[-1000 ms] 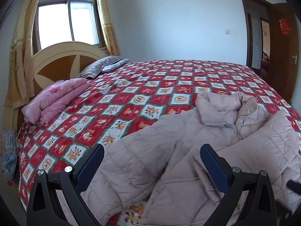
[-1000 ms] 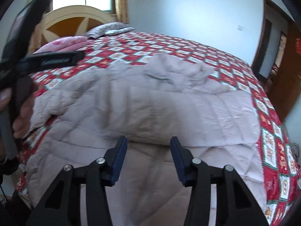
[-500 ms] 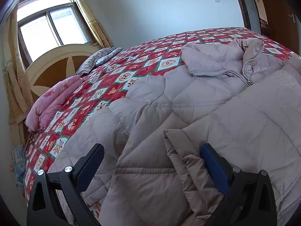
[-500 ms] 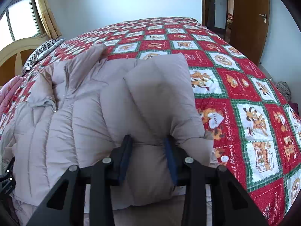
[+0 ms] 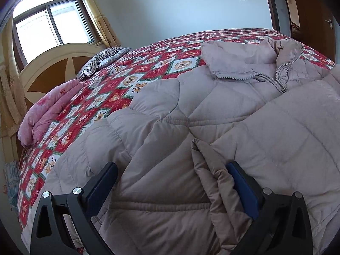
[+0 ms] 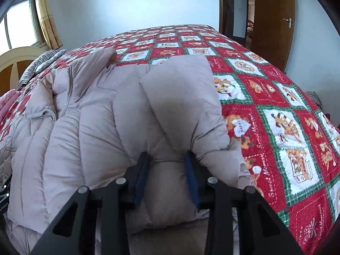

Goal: Fold large clothes
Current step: 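Lay the sleeve on the jacket and open the right gripper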

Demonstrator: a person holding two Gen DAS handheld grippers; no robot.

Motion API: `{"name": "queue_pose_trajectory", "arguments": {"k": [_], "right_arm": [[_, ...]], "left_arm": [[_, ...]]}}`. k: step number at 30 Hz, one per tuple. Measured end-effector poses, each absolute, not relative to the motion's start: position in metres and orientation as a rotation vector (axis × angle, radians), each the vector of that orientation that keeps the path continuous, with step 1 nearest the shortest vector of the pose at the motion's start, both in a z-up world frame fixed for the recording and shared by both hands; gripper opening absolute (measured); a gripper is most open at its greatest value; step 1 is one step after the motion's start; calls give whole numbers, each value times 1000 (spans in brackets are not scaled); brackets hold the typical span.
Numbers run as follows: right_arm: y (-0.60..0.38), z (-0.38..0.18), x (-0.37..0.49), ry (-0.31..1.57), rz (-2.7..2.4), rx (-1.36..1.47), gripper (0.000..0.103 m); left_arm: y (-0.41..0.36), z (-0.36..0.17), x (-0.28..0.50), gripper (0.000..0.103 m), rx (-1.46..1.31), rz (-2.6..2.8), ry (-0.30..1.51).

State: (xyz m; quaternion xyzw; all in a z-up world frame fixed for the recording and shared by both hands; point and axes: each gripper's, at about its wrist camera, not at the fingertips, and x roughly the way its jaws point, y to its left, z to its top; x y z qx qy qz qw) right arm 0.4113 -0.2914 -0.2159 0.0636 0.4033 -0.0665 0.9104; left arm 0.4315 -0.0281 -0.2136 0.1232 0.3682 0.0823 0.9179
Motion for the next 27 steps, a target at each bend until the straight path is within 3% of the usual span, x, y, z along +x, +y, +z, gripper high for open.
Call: {"name": "queue_pose_trajectory", "arguments": {"k": [4,8,11,15,22,24,26,27], "right_arm": [[-301,-184,395,742,-75,235,40],[-295,-144,398,588,-78,161,40],[-294,-156,432,672,-130,120,40],[-312,-211,463,870,-191,138,40],[-308,-203,456,858,-233,83,42],[-301,-184,438,829,-220,108,50],[-281,-164,420,808,-163,106,64],[-264,-156,411,800,-121,67,65]], "left_arm": [[-25,-213,431,102,225,161,757],[-16,-211,430,102,165,147,755],[-4,-208,427,102,96,174,735],[-13,-214,434,102,143,178,772],[-14,-218,436,102,153,169,794],[-12,-219,436,102,144,164,797],[-13,-219,436,102,144,164,797],[-13,-219,436,102,143,163,796]]}}
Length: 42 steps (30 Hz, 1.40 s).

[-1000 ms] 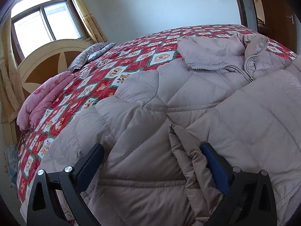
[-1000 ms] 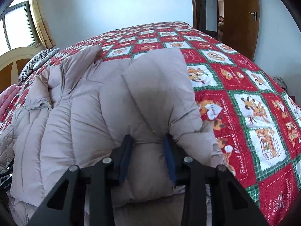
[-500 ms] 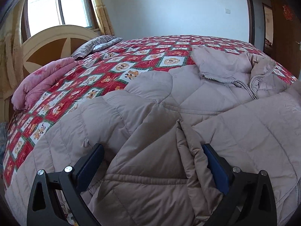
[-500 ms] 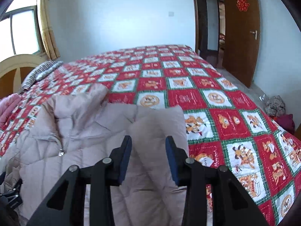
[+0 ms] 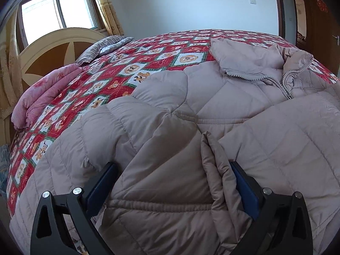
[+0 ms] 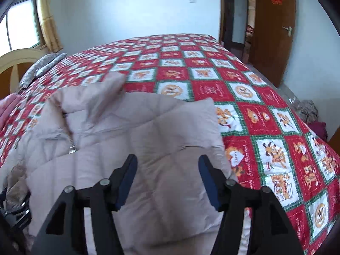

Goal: Fold large clothes
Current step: 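Lay the sleeve on the jacket and open the right gripper, then grasp the other sleeve with the left gripper and lift it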

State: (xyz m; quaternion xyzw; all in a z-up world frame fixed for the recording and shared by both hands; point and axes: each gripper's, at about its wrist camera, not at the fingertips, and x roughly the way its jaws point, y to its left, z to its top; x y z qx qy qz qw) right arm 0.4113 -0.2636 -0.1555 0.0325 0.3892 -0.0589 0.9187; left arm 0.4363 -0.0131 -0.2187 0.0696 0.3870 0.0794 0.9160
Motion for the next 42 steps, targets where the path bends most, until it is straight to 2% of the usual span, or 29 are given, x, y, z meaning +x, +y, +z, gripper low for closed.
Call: {"name": "queue_pose_trajectory", "arguments": {"k": [4,9,11,21,25,29,33,37,42], "right_arm": [[-196,-152,389,787,17,-88,65],[-173,-214,400,889,48,-95,65],[-173,-234,400,864,36,-100,67],[-172,-235,395,845,28,-92,69],[-171,-234,393,840,27,-90,70],[-171,-234,391,836,25,-87,70],[-170,-234,390,834,20,-95,71],[-170,-233,389,830,16,-102,72],[-170,-232,387,825,9,-102,73]], "left_arm": [[-14,-219,437,102,142,162,798],[-13,-218,436,102,130,153,800],[-11,-218,437,102,124,146,801],[13,-193,420,102,75,76,808],[53,-160,378,102,127,139,698],[119,-153,339,102,222,298,651],[200,-170,303,102,247,487,718],[261,-186,269,102,85,499,828],[283,-203,250,102,-100,493,874]]}}
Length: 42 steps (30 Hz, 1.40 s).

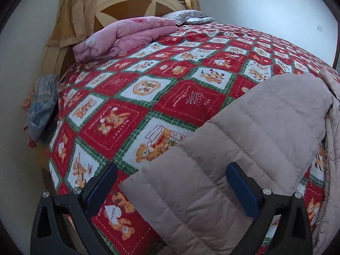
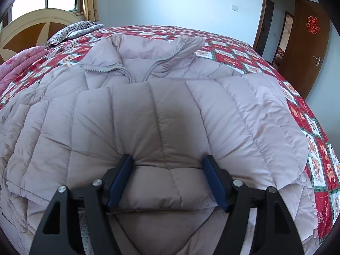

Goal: Fold large clothes
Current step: 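Grasp the other sleeve with the left gripper and lift it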

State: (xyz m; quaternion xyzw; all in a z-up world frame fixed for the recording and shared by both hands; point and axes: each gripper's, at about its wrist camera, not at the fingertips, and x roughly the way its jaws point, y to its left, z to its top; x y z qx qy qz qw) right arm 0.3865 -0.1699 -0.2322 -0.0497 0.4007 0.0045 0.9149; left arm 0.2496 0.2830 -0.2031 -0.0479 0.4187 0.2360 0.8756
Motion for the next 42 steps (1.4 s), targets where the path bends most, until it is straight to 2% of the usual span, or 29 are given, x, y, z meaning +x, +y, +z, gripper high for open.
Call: {"name": "queue_pose_trajectory", "arguments": {"k": [5,7,9,11,12,18,25,30,35,42], "right_arm": [[-171,-231,384,819,4,-95,74],[-172,-231,383,817,3,-91,75],[-172,-231,382,815,2,-87,75],[-173,-230,382,814,2,-84,76],[-173,-230,382,814,2,-84,76],[-174,-230,382,813,2,-84,76],[-179,-209,360,819,37,-77,76],[-177,-194,320,798,53,-111,76],[-174,-199,296,750,22,-137,77],[-198,-203,285,715,-31,-56,77]], "left_arm": [[275,-215,255,102,-153,464,898],[270,-212,253,96,-134,473,867],[266,-208,250,45,-84,488,859],[267,-200,246,23,-103,456,845],[267,-195,245,20,-104,437,830],[259,-149,239,14,-19,416,685],[263,-79,258,13,48,425,561],[264,-27,285,12,-14,348,522],[186,7,317,12,85,209,453],[51,12,354,12,200,-41,419]]}}
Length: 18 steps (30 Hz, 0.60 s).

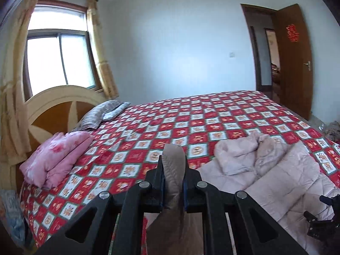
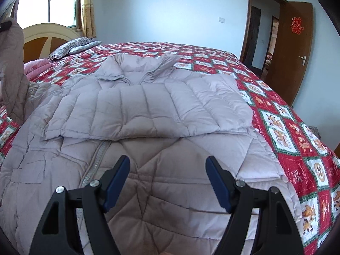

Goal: Fold large clothes
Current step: 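Grasp the other sleeve with the left gripper and lift it, then fold the sleeve with the left gripper across the jacket body and release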

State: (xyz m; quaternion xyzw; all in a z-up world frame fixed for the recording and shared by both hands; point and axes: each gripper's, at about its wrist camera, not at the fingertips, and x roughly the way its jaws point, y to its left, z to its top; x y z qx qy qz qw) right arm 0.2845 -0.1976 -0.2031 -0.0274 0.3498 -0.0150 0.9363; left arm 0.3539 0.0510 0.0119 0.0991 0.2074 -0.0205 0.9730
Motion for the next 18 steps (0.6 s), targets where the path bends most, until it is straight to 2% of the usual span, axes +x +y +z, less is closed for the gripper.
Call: {"name": "queue_pose_trajectory", "arguments": {"k": [9,16,18], "right_arm": [[-218,-224,282,734,-35,52,77],[-217,-232,281,748,-41,49,80],[-218,-232,280,741,-40,57,80]], "left_arm": [[-80,-27,386,12,274,-234,466],[-148,-67,402,13,329,-291,491],[-157,-79,409,22,329,-315,521]]}}
